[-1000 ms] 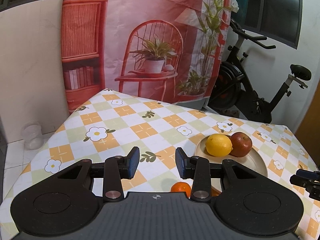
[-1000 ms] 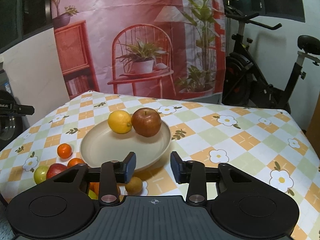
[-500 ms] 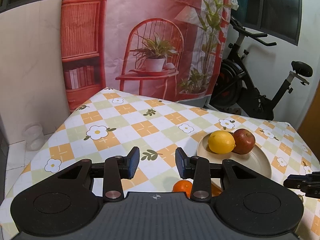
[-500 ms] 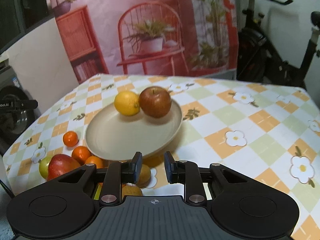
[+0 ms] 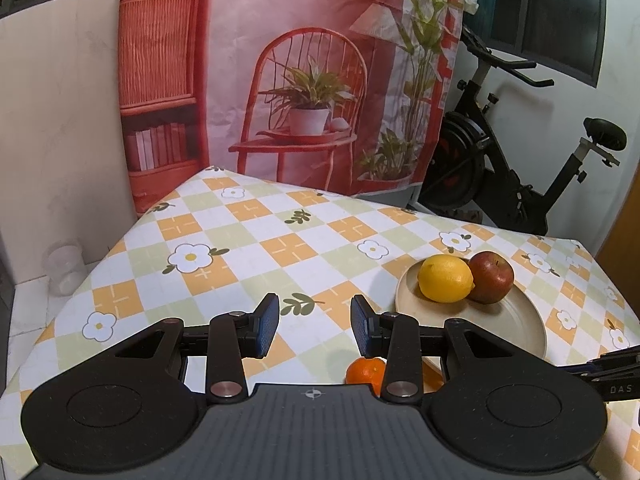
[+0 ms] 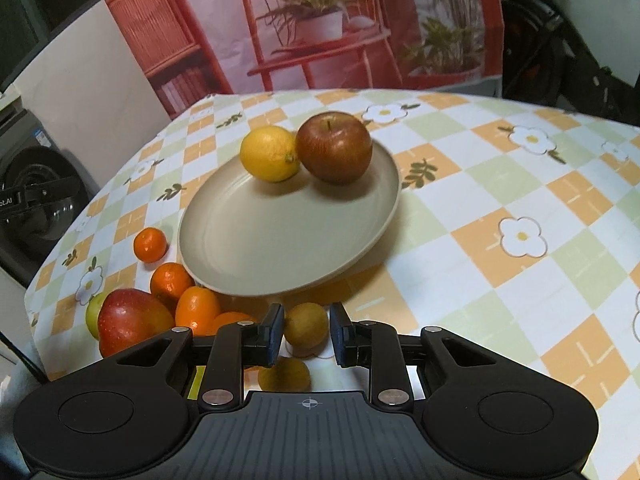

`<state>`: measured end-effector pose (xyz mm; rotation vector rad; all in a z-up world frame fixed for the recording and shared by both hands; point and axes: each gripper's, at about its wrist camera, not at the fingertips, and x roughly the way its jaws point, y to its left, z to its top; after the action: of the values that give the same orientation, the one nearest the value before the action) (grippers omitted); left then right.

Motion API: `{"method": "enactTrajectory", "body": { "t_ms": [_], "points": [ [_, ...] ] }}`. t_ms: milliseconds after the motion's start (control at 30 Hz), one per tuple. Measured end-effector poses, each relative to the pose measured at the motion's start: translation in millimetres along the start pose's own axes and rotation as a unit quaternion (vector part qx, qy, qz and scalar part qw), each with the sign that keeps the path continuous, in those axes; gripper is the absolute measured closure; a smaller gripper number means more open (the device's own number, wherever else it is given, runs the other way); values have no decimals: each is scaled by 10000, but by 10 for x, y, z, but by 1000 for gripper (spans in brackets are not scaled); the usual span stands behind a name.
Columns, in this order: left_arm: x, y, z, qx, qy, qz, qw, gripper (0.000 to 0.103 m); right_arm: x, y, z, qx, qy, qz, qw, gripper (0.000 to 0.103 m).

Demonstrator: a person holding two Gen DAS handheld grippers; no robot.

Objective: Organize fruits
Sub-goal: 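Close the right gripper on the small brown fruit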

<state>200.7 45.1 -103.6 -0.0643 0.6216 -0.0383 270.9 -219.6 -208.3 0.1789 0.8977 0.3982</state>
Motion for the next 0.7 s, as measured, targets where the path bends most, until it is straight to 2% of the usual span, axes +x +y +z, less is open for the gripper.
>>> {"method": "enactTrajectory", "body": {
  "t_ms": [700],
  "points": [
    [99,-1,-22,-75,185,-91,9998,62,123,33,72,157,251,-52,9995,78]
  ]
}}
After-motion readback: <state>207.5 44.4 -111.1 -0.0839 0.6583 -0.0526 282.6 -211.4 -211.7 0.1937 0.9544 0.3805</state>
